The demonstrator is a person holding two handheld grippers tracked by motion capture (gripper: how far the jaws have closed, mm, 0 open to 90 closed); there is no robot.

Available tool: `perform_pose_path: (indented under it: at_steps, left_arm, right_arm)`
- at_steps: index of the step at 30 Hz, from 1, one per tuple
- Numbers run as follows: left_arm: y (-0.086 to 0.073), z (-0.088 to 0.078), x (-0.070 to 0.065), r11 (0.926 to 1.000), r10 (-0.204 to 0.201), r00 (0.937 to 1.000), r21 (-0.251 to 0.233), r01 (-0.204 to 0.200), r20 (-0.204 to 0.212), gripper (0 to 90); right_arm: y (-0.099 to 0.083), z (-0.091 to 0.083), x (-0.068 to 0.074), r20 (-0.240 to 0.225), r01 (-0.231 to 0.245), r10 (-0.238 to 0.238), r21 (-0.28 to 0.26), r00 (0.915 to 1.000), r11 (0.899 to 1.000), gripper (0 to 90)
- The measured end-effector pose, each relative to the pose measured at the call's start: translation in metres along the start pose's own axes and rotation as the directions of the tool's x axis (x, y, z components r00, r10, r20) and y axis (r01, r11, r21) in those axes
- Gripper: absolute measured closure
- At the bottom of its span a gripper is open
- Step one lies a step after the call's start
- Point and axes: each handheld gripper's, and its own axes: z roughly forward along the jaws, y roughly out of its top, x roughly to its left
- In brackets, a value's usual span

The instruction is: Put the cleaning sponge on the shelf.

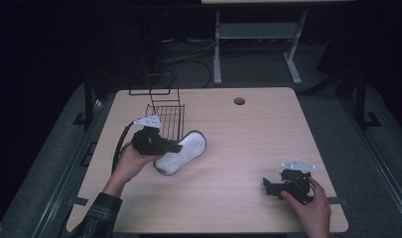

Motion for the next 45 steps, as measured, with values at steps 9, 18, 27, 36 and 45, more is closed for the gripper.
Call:
perform_pose_path:
  at_steps: [9, 18, 27, 36, 45]
  left_arm:
    - [0.0, -0.015, 0.015, 0.9996, -0.017, 0.9988, -0.021, 0.016, -0.045, 78.1]
    - [-0.004, -0.03, 0.033, 0.9975, -0.052, 0.9953, -0.051, 0.048, -0.081, 78.1]
    - [-0.008, -0.047, 0.051, 0.9938, -0.092, 0.9873, -0.074, 0.083, -0.13, 78.1]
    - [-0.01, -0.067, 0.069, 0.9905, -0.114, 0.9771, -0.097, 0.098, -0.18, 78.1]
    - [-0.011, -0.075, 0.089, 0.9826, -0.154, 0.9686, -0.133, 0.13, -0.195, 78.1]
  right_arm:
    - [0.0, 0.0, 0.0, 0.0, -0.002, 0.002, 0.001, 1.0, 1.0, 0.0]
    - [0.0, 0.0, 0.0, -0.001, -0.003, 0.003, 0.001, 1.0, 1.0, 0.0]
    - [0.0, 0.0, 0.0, -0.001, -0.001, 0.001, 0.0, 1.0, 1.0, 0.0]
    - [0.0, 0.0, 0.0, -0.001, -0.001, 0.001, 0.0, 1.0, 1.0, 0.0]
    - [0.0, 0.0, 0.0, 0.001, -0.002, 0.002, 0.0, 1.0, 1.0, 0.0]
